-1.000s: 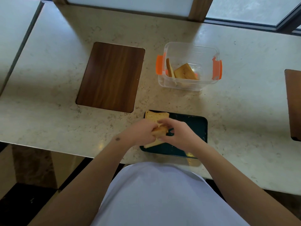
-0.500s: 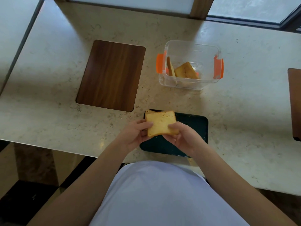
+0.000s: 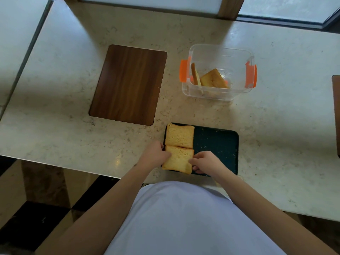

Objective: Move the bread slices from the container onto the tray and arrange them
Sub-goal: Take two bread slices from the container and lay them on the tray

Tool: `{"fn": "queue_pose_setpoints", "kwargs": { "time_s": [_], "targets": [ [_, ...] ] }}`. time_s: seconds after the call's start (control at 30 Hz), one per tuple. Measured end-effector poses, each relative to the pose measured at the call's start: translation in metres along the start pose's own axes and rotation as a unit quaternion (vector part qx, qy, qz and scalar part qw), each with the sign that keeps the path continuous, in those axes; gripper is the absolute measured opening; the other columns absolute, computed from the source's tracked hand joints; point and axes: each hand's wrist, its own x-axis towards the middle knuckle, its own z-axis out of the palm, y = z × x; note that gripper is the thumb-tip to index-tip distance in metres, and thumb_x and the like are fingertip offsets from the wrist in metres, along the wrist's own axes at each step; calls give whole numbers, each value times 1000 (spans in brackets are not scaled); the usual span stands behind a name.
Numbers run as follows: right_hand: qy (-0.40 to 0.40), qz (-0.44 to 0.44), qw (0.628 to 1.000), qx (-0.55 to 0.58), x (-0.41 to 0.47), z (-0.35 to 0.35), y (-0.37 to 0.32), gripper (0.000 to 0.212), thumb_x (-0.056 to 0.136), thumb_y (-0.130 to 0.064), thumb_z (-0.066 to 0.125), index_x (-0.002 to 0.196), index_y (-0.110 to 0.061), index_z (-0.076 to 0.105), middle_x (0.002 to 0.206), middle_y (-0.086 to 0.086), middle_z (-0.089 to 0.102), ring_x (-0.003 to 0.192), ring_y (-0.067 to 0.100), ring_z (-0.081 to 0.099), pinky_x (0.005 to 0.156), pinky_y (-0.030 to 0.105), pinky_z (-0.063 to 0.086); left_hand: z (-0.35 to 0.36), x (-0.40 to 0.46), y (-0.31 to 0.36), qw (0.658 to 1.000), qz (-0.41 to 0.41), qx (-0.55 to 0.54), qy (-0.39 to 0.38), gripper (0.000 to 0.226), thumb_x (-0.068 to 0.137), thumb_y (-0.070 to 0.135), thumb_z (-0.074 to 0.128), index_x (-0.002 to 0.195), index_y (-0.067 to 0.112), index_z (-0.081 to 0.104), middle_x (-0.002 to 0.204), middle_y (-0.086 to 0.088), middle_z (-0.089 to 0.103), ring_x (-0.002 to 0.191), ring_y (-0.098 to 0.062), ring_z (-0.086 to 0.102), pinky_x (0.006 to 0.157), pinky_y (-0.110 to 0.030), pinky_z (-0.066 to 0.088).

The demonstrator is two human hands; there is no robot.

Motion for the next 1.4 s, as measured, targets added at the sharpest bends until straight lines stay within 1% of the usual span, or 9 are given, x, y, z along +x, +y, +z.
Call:
{"fn": "queue_pose_setpoints", "kwargs": {
  "time_s": [0.23,0.37,0.5,0.67,0.87,1.2,1.3,1.37,1.4],
  "targets": [
    [-18,8,1000,-7,-1,5,-1,29,91,-32,67,116,-16,65,89,4,76,83,16,74,72,28,62,2,4,-5,998,12,69,-2,24,79,17,66,66,13,46,62,-7,39,56,-18,43,54,-31,30],
    [0,2,1000,15,-4,5,-1,22,93,-30,64,111,-19,62,95,7,72,91,20,71,78,36,62,5,7,-3,999,-12,45,-11,23,84,21,62,70,14,46,63,-7,39,55,-19,48,52,-32,46],
    [15,-2,1000,20,-2,5,-4,16,92,-29,64,105,-22,59,98,6,70,94,21,70,79,38,63,5,8,0,999,-31,40,-21,20,86,26,57,73,15,46,64,-3,40,56,-18,47,47,-25,48],
    [17,-15,1000,16,-1,3,-6,17,91,-29,64,105,-22,60,99,6,71,93,24,72,84,47,61,3,6,3,999,-35,-6,-34,11,88,22,50,80,14,53,77,-9,50,72,-20,52,62,-32,47],
    [13,-15,999,35,-1,4,-5,14,91,-26,64,104,-22,64,97,6,73,91,23,74,84,45,62,0,4,4,999,-31,-36,-25,13,85,26,52,77,15,51,74,-9,46,70,-20,47,67,-35,40],
    [2,-18,1000,-16,4,2,-6,16,89,-31,64,103,-26,61,98,1,72,94,22,72,86,47,61,0,-2,5,999,6,30,8,20,88,22,56,70,19,47,68,-7,44,60,-17,43,54,-30,33],
    [22,-24,999,-7,5,1,-9,29,87,-26,66,115,-22,57,100,1,69,92,20,70,86,49,60,4,-3,10,998,29,47,34,7,91,19,57,97,22,58,86,-3,59,79,-20,56,67,-36,45],
    [28,-27,999,9,5,0,-11,41,87,-23,66,127,-17,55,100,0,68,93,19,69,87,48,60,6,-2,11,995,53,71,43,39,93,14,56,131,8,55,113,-10,62,95,-24,59,76,-34,46],
    [30,-28,999,16,6,0,-13,46,88,-22,66,131,-15,53,99,-1,67,94,18,68,88,47,59,6,-3,14,990,81,103,57,44,93,11,55,137,5,51,125,-14,58,104,-28,58,83,-36,46]
  ]
}}
